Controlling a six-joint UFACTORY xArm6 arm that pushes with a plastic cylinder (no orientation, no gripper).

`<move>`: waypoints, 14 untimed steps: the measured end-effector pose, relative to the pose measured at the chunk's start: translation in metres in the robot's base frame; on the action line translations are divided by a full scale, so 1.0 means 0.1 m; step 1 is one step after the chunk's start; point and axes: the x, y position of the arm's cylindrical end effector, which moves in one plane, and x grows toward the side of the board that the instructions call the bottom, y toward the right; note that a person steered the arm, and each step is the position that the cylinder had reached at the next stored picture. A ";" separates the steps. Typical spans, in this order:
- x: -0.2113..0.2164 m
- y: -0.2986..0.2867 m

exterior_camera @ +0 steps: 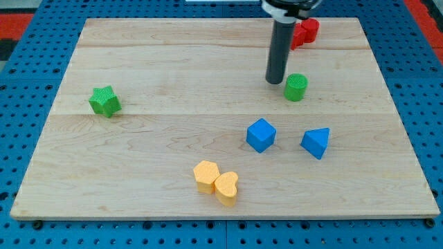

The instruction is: Push the green circle closer to the green star

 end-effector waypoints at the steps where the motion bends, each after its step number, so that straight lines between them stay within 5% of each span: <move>1: -0.01 -0.06; 8: 0.19 -0.34; 11: 0.01 0.13; 12: -0.34 0.86; 14: 0.35 0.70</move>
